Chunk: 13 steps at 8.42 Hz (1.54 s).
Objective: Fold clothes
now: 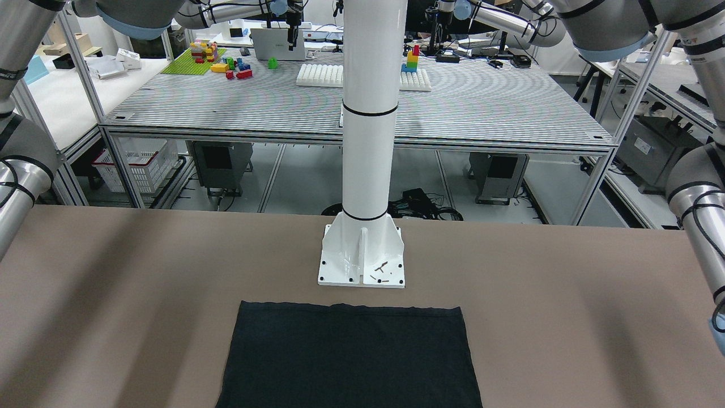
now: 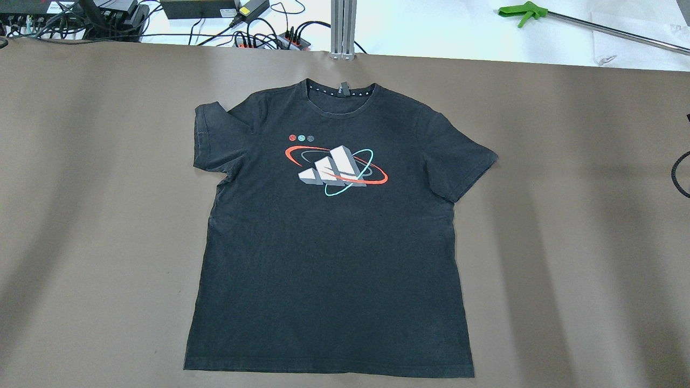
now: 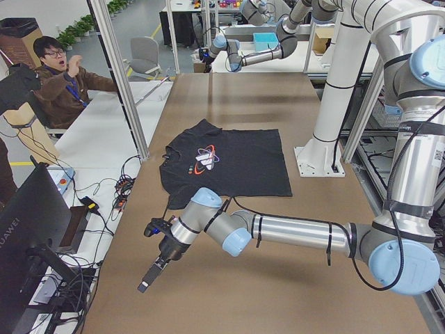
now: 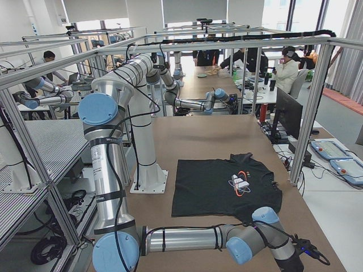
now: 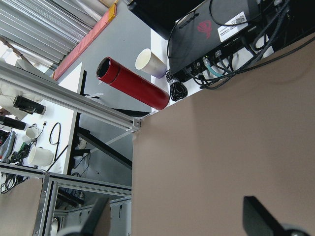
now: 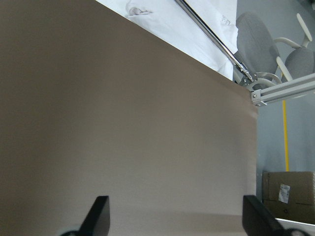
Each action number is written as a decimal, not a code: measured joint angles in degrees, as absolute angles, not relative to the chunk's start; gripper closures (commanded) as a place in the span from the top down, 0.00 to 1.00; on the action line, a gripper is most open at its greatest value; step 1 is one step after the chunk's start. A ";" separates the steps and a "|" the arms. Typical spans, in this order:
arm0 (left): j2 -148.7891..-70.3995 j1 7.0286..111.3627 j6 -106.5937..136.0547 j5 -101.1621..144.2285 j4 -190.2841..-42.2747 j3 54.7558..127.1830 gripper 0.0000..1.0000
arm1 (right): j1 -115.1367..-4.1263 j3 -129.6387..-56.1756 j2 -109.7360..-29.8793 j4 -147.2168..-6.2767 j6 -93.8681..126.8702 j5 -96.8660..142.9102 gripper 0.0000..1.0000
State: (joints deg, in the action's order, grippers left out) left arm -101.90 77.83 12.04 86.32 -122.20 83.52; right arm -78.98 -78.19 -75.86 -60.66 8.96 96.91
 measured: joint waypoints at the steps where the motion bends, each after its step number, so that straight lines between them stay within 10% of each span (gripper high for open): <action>1: -102.16 77.82 12.29 89.09 -121.98 83.70 0.95 | -78.91 -77.92 -74.82 -61.20 9.01 99.12 0.95; 13: -111.01 75.99 41.97 132.41 -135.67 79.04 0.95 | -72.89 -77.83 -67.52 -54.62 30.09 130.05 0.95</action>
State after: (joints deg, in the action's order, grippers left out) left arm -111.01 75.99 41.97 132.41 -135.67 79.04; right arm -72.89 -77.83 -67.52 -54.62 30.09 130.05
